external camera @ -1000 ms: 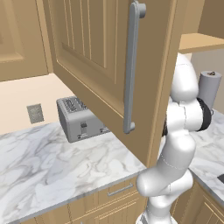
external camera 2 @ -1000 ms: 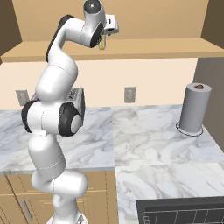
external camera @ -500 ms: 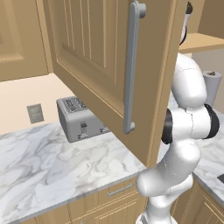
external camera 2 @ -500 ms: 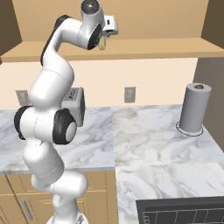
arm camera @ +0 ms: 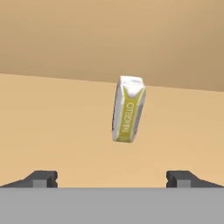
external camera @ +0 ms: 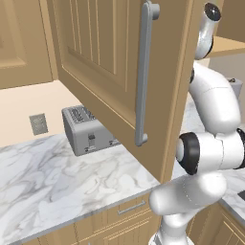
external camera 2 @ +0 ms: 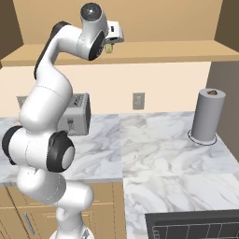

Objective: Sort all alcoholic drinks to one cabinet, and non-alcoholic drinks to the other.

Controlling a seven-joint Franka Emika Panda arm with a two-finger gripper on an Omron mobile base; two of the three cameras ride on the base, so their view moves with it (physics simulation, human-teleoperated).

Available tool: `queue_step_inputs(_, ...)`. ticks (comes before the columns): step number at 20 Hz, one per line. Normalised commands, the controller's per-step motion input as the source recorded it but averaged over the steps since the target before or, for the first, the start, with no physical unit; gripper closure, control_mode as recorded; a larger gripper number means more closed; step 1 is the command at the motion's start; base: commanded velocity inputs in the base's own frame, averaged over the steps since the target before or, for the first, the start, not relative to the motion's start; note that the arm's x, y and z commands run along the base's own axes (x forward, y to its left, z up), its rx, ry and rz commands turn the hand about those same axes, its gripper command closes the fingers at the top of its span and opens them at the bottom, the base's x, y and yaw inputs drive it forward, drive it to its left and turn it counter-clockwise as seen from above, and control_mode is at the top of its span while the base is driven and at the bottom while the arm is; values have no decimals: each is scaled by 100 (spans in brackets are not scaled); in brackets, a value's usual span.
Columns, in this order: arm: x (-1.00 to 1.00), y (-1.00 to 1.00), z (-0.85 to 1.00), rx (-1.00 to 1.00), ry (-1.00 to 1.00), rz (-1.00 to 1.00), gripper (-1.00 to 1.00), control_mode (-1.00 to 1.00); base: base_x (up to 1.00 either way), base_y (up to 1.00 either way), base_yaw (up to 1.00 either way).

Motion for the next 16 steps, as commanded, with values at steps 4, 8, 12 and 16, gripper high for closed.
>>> queue_step_inputs(4,-43,0,-1,0,-4,-1,-100,-100,0,0,0)
queue_step_inputs(8,-50,0,0,0,-4,0,-100,-100,0,0,0)
queue_step_inputs(12,-43,0,0,0,-4,-1,-100,-100,0,0,0)
queue_step_inputs(16,-37,0,0,0,-5,-2,-100,-100,0,0,0)
